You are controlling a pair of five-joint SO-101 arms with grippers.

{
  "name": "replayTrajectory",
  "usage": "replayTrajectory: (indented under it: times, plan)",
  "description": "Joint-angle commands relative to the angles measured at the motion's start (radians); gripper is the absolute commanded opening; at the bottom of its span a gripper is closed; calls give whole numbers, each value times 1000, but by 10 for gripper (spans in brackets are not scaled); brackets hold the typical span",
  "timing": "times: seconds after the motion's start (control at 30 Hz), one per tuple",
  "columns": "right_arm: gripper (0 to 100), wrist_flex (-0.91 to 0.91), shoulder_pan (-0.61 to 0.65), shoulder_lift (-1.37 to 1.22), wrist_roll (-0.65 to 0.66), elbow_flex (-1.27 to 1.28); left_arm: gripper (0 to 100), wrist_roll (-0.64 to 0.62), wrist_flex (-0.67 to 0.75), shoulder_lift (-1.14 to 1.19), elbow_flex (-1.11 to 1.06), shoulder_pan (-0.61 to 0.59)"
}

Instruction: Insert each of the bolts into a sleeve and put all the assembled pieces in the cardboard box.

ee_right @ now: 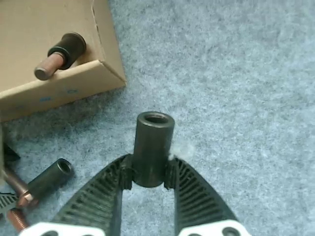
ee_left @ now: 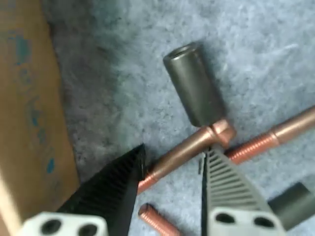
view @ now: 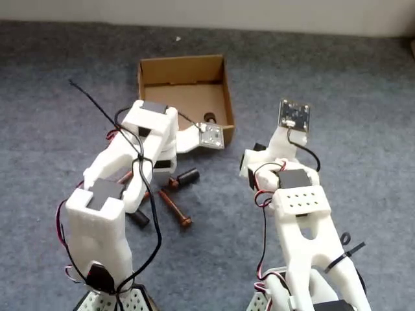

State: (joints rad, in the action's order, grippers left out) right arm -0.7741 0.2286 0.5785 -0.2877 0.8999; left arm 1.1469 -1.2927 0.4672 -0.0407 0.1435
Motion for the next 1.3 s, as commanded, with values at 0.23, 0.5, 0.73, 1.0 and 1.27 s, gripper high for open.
replayTrajectory:
  times: [0.23, 0.5, 0.73, 1.0, 1.27]
  plan:
    - [6, 19, -7, 36, 14, -5, 147, -78, -12, -4, 48, 45]
    - [6, 19, -7, 36, 14, -5, 147, -86, -12, -2, 45, 93]
    - [6, 19, -7, 36, 14, -5, 146, -140, -11, 36, 54, 119]
    - [6, 19, -7, 36, 14, -5, 8, -176, -18, 33, 44, 145]
    - [6, 19, -12, 36, 14, -5, 5, -308, -112, -53, 61, 116]
